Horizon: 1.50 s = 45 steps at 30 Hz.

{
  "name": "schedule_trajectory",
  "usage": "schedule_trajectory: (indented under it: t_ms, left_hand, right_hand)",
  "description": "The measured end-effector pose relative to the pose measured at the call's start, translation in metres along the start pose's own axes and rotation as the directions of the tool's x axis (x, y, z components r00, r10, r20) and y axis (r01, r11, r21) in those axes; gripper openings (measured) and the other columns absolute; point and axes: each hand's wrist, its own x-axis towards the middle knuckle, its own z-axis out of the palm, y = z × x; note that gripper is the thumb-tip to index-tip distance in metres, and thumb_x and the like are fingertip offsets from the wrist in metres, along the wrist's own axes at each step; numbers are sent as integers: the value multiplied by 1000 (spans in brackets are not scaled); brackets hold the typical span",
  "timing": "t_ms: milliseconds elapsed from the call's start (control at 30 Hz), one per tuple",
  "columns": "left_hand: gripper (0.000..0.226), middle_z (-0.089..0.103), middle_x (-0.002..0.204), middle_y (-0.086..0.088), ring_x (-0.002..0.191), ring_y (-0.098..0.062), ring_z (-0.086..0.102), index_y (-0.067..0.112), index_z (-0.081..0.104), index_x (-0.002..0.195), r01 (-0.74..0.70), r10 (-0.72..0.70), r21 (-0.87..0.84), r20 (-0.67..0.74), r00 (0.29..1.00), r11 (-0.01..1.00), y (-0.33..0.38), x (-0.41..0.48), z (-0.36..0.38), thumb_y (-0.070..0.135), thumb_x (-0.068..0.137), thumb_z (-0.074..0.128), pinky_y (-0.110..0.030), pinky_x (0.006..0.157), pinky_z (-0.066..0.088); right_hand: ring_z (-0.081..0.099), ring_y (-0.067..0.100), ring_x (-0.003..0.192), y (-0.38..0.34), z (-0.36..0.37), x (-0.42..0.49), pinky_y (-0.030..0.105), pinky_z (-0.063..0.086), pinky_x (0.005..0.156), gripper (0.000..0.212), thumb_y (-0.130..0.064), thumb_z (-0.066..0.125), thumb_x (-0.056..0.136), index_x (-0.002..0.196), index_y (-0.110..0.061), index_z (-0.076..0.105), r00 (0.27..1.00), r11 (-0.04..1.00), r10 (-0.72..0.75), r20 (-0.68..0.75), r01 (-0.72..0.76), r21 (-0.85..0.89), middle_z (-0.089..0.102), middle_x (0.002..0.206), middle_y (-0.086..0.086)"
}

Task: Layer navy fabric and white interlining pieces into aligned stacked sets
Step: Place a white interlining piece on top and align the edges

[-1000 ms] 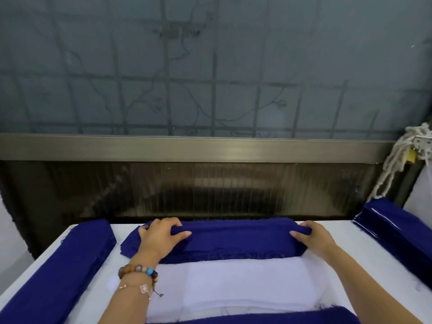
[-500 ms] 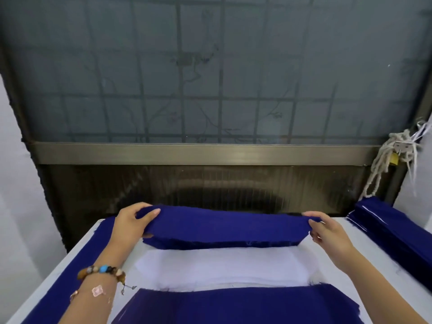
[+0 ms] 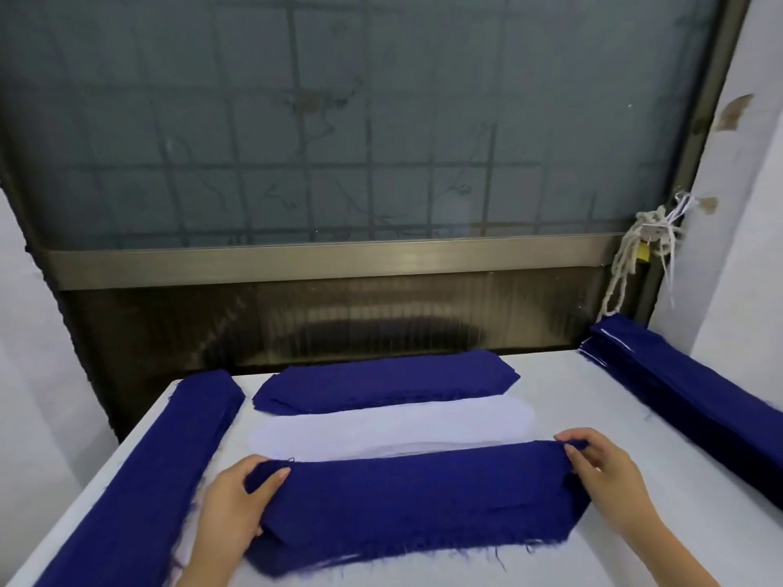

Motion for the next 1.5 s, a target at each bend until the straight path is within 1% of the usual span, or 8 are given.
schedule_trajectory:
  t_ms: [133, 267, 500, 733, 933, 1100, 1400, 1500]
  left_hand:
    - [18, 59, 96, 8, 77, -20, 61, 31, 56, 104, -66, 66, 1, -131, 989, 998, -3, -13, 9, 21, 91, 64, -38, 58, 57]
    - [25, 56, 98, 3, 91, -18, 55, 33, 50, 115, -53, 54, 8, -161, 986, 999, -6, -14, 9, 28, 93, 60, -36, 75, 46]
    - [12, 62, 79, 10, 73, -13, 58, 24, 59, 90, -115, 131, 111, -144, 981, 987, -19, -16, 7, 33, 95, 55, -32, 63, 42]
    - [9, 60, 79, 7, 74, -16, 54, 24, 60, 90, -63, 71, 55, -151, 986, 996, -19, -13, 7, 28, 96, 55, -33, 66, 39]
    - [6, 58, 86, 4, 82, -18, 52, 25, 60, 93, -43, 42, -2, -169, 985, 999, -19, -11, 7, 26, 96, 55, -34, 76, 39]
    - [4, 58, 79, 19, 74, -6, 53, 27, 61, 91, -50, 51, 8, -172, 984, 999, -18, -13, 6, 30, 93, 60, -31, 63, 40]
    - [16, 60, 82, 19, 68, -7, 54, 33, 62, 95, -44, 37, -26, -220, 975, 999, -16, -13, 5, 17, 94, 58, -16, 52, 43]
    - [25, 54, 73, 19, 63, -13, 55, 36, 61, 97, -36, 34, -8, -211, 977, 999, -13, -16, 5, 12, 92, 59, -14, 48, 42]
  right_hand:
    - [64, 17, 87, 5, 3, -9, 27, 48, 71, 17, -13, 58, 94, 97, -27, 66, 999, 996, 50, 2, -50, 76, 69, 87, -6]
    - [63, 18, 79, 3, 10, -8, 26, 45, 66, 7, -27, 62, 91, 93, -32, 68, 988, 991, 115, -102, -107, 84, 69, 77, 0]
    - [57, 9, 74, 2, 25, -5, 19, 39, 58, 4, -25, 66, 88, 90, -28, 67, 959, 993, 115, -260, -119, -2, 62, 76, -8]
    - [56, -5, 88, 8, 29, -14, 18, 42, 71, 31, -4, 48, 94, 93, -30, 64, 973, 998, -14, -229, 27, 54, 65, 95, -20]
    - [58, 2, 88, 10, 31, -11, 17, 42, 73, 28, -12, 50, 97, 103, -32, 69, 986, 999, -44, -164, 46, 11, 65, 100, -17]
    - [56, 9, 78, 11, 32, -12, 9, 41, 66, 33, -7, 55, 94, 118, -26, 67, 984, 990, -79, -161, 59, -128, 62, 87, -7]
    - [55, 11, 91, 12, 30, -16, 5, 41, 69, 53, 5, 39, 95, 130, -30, 57, 979, 994, -85, -186, 69, -89, 59, 108, -6]
    - [54, 13, 105, 14, 31, -16, 4, 39, 78, 57, 10, 37, 90, 128, -26, 60, 980, 990, -98, -175, 78, -120, 58, 121, -9]
